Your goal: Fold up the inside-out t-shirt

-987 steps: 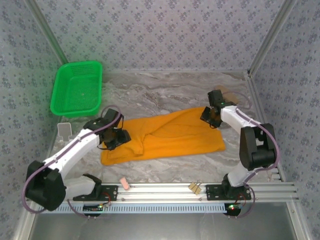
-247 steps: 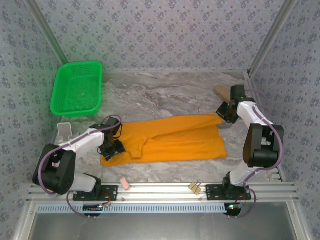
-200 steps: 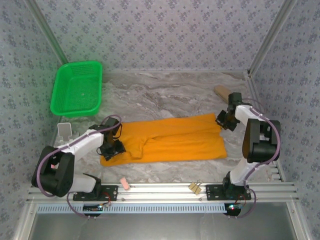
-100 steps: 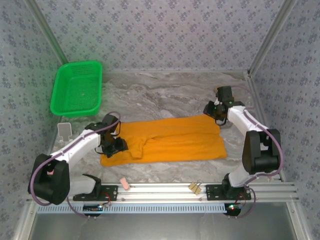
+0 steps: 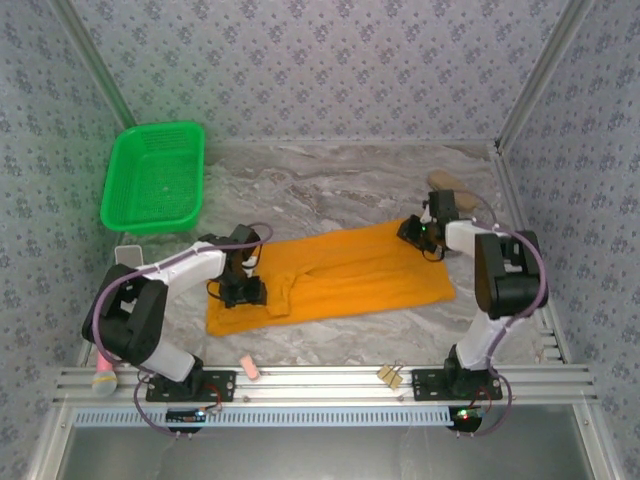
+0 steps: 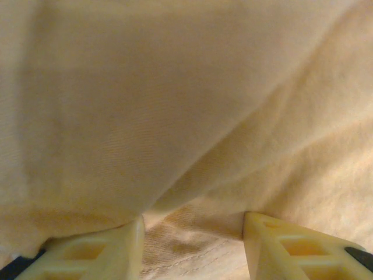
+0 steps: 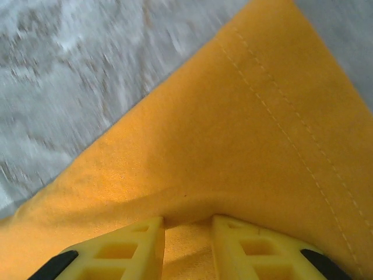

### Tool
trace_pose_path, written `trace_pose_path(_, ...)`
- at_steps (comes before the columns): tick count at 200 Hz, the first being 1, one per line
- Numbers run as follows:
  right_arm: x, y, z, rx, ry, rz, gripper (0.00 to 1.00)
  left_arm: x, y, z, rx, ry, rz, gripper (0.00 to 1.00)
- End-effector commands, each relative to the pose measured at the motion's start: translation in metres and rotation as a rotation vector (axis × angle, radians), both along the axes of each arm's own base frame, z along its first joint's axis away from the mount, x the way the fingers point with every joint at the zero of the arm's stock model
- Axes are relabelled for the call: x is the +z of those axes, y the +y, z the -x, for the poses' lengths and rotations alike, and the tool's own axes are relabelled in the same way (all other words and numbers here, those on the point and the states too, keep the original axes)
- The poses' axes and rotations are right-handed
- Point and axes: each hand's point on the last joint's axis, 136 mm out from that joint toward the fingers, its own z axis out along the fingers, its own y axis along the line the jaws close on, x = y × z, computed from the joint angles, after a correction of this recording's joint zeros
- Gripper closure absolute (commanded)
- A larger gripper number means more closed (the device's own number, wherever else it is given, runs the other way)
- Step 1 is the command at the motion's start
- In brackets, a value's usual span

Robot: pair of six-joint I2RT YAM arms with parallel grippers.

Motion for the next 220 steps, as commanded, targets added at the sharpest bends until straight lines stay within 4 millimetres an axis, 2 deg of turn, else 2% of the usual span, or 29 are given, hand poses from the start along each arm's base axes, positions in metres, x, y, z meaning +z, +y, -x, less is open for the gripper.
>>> trace_pose_path(1, -0.009, 0.010, -0.036, 0.029, -0.012, 0.000, 0.71, 0.005, -0.038, 0.005, -0.029, 0.053, 0.122, 0.51)
trace_pose_path(7, -0.006, 0.018, -0.049, 0.036, -0.021, -0.009, 0.71, 0.005, -0.050, 0.008, -0.030, 0.072, 0.169, 0.51)
trace_pose_path(12, 0.004, 0.025, -0.066, 0.048, -0.048, -0.012, 0.71, 0.006, -0.062, 0.012, -0.035, 0.093, 0.219, 0.51)
trace_pose_path(24, 0.014, 0.041, -0.093, 0.079, -0.081, 0.017, 0.72, 0.012, -0.092, 0.009, -0.039, 0.081, 0.337, 0.52)
trace_pose_path(35, 0.021, 0.054, -0.119, 0.128, -0.135, 0.052, 0.72, 0.018, -0.109, 0.004, -0.041, 0.058, 0.372, 0.53)
trace_pose_path(47, 0.031, 0.064, -0.142, 0.170, -0.155, 0.071, 0.72, 0.023, -0.128, 0.002, -0.068, 0.043, 0.390, 0.52)
trace_pose_path(60, 0.047, 0.064, -0.156, 0.165, -0.148, 0.076, 0.72, 0.028, -0.143, 0.009, -0.112, 0.069, 0.402, 0.52)
trace_pose_path(80, 0.084, 0.052, -0.152, 0.117, -0.161, 0.137, 0.70, 0.046, -0.142, 0.026, -0.160, 0.053, 0.395, 0.52)
trace_pose_path(95, 0.106, 0.036, -0.131, 0.060, -0.141, 0.207, 0.68, 0.068, -0.123, 0.026, -0.160, -0.039, 0.354, 0.51)
trace_pose_path(103, 0.111, 0.023, -0.114, 0.009, -0.121, 0.258, 0.67, 0.079, -0.108, 0.027, -0.172, -0.079, 0.307, 0.50)
trace_pose_path(117, 0.101, 0.001, -0.080, -0.079, -0.071, 0.354, 0.59, 0.095, -0.090, 0.024, -0.209, -0.160, 0.246, 0.45)
trace_pose_path(129, 0.085, -0.019, -0.060, -0.119, -0.055, 0.459, 0.42, 0.099, -0.073, 0.018, -0.211, -0.205, 0.165, 0.43)
trace_pose_path(144, 0.061, -0.042, -0.043, -0.162, 0.012, 0.543, 0.38, 0.097, -0.061, 0.007, -0.222, -0.243, 0.083, 0.43)
trace_pose_path(159, 0.038, -0.049, -0.035, -0.173, 0.086, 0.528, 0.37, 0.085, -0.062, -0.004, -0.252, -0.260, 0.046, 0.43)
trace_pose_path(176, 0.018, -0.031, -0.041, -0.133, 0.080, 0.437, 0.38, 0.068, -0.070, -0.014, -0.292, -0.268, 0.041, 0.44)
trace_pose_path(197, 0.004, 0.002, -0.061, -0.049, 0.052, 0.346, 0.41, 0.050, -0.080, -0.023, -0.278, -0.268, 0.051, 0.44)
trace_pose_path(220, -0.006, 0.037, -0.084, 0.046, 0.043, 0.302, 0.44, 0.028, -0.097, -0.020, -0.295, -0.220, 0.075, 0.46)
